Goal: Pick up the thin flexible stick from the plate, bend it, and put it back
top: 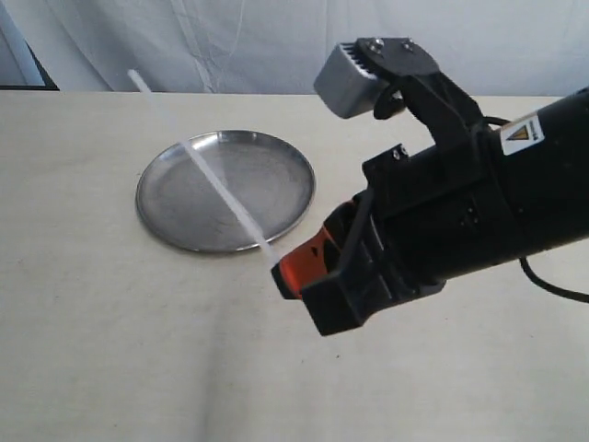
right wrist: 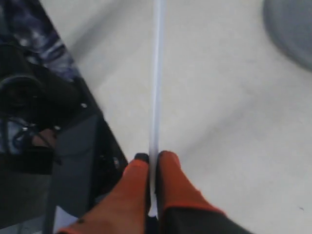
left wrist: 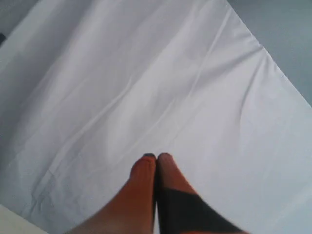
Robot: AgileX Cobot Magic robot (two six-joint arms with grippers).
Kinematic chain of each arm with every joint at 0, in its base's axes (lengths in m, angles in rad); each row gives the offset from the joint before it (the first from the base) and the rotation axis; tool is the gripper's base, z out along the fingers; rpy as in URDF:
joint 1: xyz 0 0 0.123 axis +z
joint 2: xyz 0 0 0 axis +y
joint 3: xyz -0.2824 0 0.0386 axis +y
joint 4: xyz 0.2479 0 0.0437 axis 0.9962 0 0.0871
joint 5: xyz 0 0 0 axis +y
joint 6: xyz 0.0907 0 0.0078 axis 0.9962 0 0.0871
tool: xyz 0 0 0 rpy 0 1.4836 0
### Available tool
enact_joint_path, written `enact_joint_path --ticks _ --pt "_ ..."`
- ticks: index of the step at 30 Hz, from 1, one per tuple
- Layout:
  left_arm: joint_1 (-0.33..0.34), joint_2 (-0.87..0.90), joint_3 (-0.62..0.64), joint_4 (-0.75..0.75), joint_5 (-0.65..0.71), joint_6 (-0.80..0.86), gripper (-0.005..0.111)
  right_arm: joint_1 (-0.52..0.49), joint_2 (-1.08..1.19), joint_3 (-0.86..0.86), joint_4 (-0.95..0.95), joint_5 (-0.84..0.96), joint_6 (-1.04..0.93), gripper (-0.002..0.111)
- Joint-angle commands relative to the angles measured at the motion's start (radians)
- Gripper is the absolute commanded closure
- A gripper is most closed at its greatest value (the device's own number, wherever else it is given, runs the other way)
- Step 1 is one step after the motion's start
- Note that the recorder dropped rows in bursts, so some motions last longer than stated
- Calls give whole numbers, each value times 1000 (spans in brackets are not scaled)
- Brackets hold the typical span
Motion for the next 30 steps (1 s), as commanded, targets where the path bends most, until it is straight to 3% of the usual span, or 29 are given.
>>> enact_joint_path --ticks 1,3,8,15,20,23,26,30 --pt "2 20 -51 569 -183 -282 107 0 -3 5 245 41 -226 109" --pt "2 60 -70 649 -292 -280 107 0 1 5 302 24 -272 109" --pt "2 132 -116 654 -386 -284 107 0 31 5 312 29 -296 109" --pt "0 233 -294 721 -215 -286 107 0 48 5 380 17 -392 109" --pt "0 374 -304 839 -161 -293 107 0 48 5 418 -43 -440 109" --pt "0 476 -304 905 -144 -562 107 0 48 5 418 -76 -453 109" --pt "0 591 -304 1092 -240 -906 107 0 48 5 418 -81 -453 109" --pt "0 740 -304 1020 -568 -913 107 0 62 5 414 -84 -447 109"
